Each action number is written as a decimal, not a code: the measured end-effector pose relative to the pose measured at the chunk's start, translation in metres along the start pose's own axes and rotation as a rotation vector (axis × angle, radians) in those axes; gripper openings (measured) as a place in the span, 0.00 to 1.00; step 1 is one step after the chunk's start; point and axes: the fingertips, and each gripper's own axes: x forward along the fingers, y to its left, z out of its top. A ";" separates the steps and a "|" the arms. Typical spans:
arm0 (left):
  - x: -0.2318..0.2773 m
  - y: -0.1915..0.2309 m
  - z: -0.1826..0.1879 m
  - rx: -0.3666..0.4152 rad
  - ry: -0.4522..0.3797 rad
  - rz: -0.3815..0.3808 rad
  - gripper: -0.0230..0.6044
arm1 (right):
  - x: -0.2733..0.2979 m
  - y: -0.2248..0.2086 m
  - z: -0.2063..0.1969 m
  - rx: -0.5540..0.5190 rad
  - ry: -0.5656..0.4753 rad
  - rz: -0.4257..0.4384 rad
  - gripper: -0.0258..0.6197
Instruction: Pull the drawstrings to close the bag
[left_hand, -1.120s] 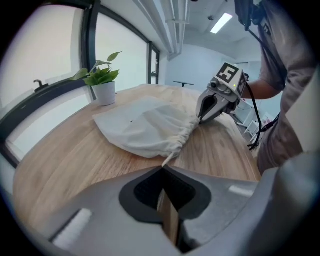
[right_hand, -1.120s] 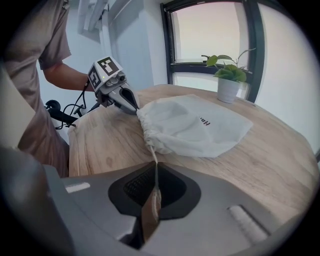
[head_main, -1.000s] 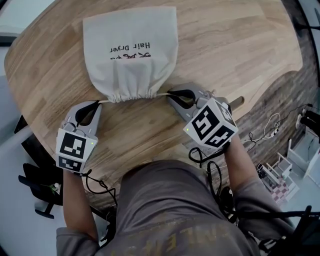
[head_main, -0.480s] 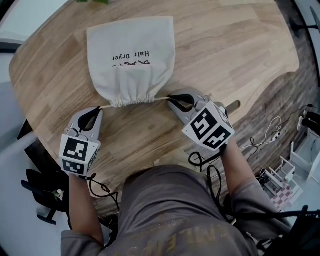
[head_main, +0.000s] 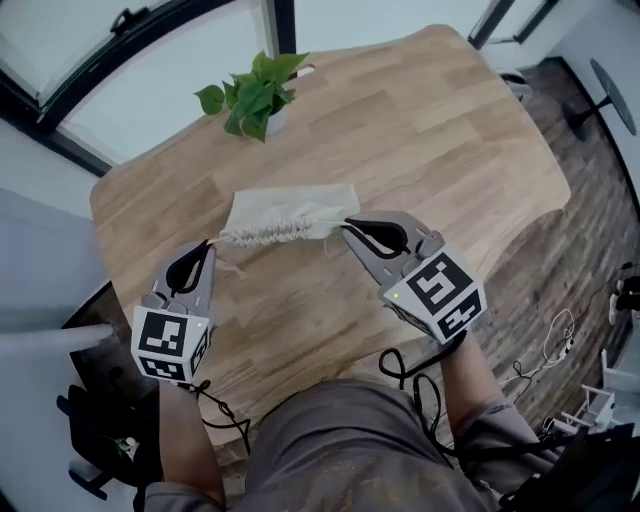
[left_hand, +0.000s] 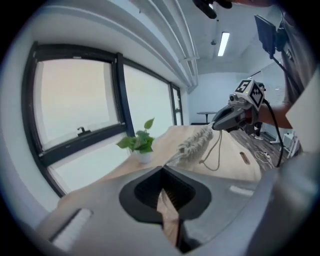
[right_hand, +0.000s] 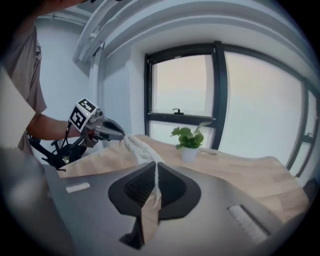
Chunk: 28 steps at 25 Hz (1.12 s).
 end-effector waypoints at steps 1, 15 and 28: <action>-0.008 0.007 0.017 -0.002 -0.032 0.029 0.04 | -0.007 -0.001 0.018 0.004 -0.033 -0.015 0.09; -0.094 0.050 0.179 0.051 -0.332 0.245 0.04 | -0.084 -0.008 0.182 -0.115 -0.322 -0.197 0.10; -0.101 0.039 0.169 0.036 -0.310 0.261 0.04 | -0.085 -0.002 0.172 -0.114 -0.323 -0.221 0.09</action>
